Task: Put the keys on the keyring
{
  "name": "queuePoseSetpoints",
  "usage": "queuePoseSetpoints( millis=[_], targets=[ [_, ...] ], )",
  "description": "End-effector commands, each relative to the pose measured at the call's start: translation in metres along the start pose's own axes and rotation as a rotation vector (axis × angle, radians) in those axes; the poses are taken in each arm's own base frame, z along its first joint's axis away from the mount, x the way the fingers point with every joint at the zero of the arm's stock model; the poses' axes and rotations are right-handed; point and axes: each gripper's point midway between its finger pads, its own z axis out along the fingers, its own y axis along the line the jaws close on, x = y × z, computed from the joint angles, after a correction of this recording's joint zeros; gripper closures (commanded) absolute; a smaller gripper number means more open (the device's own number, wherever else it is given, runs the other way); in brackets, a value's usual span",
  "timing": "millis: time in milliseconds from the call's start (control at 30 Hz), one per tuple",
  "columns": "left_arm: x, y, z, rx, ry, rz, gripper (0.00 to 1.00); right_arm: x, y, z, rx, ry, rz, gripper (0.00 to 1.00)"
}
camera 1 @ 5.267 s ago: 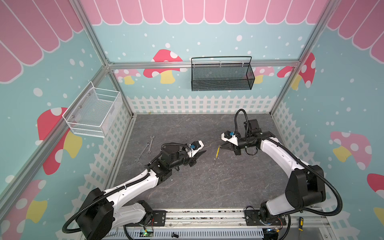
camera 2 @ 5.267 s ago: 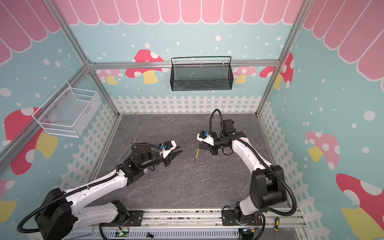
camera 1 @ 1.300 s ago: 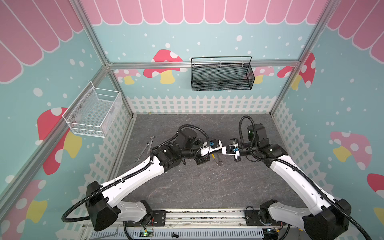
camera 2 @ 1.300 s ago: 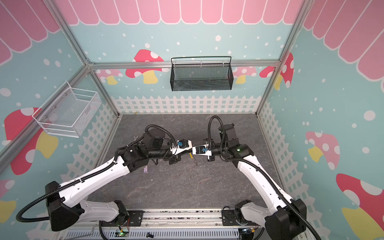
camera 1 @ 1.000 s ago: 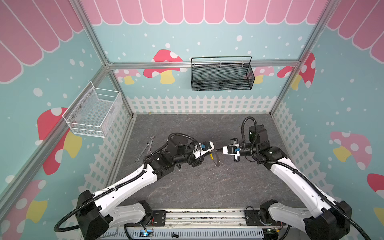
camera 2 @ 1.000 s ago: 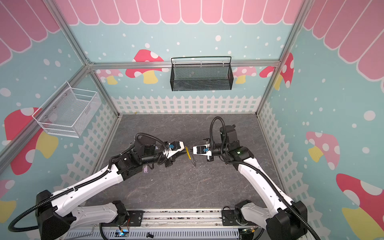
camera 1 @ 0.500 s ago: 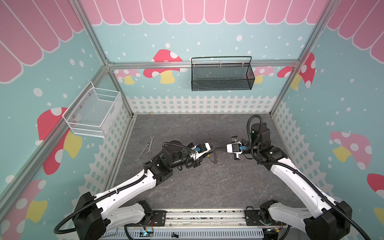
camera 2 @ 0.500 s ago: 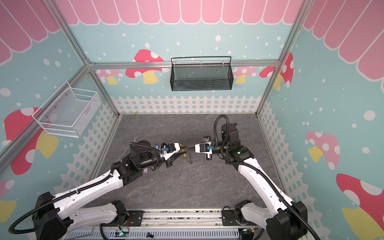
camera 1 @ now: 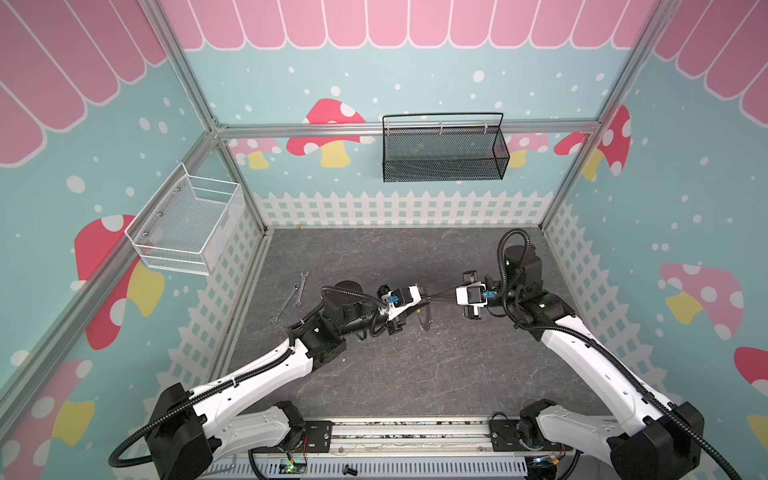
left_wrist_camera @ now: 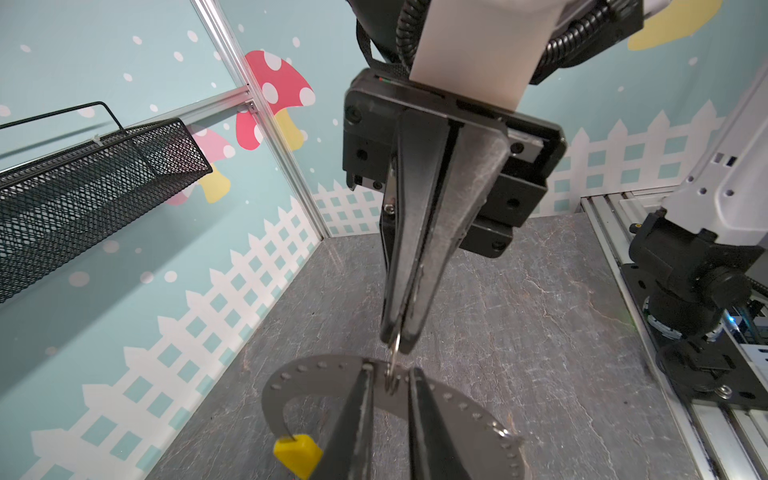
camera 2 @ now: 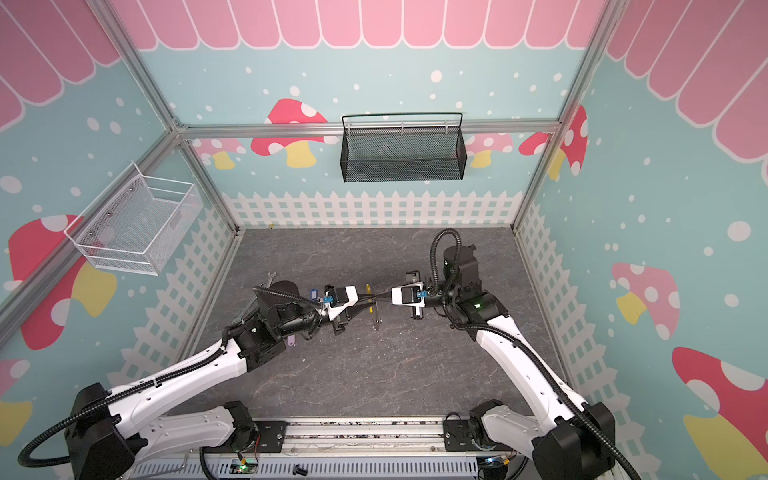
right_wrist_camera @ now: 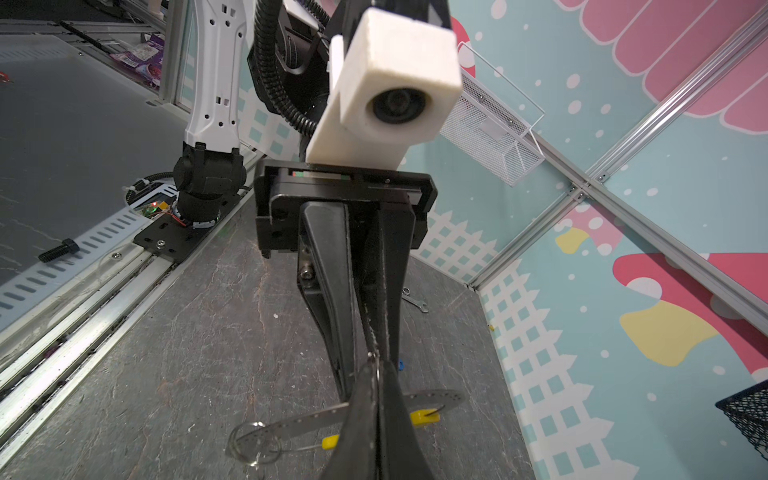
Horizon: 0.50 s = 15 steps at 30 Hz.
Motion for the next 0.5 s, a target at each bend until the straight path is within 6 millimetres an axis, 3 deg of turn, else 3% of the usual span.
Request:
queuePoseSetpoints(
  millis=[0,467],
  targets=[
    [-0.009,0.000,0.002,0.020,-0.025,0.008,0.86,-0.006,0.007,0.001,-0.025,-0.036,-0.005,1.00],
    [-0.021,0.000,0.005,0.044,-0.039,0.035,0.99,0.002,0.007,0.003,-0.030,-0.027,0.030,1.00]
  ],
)
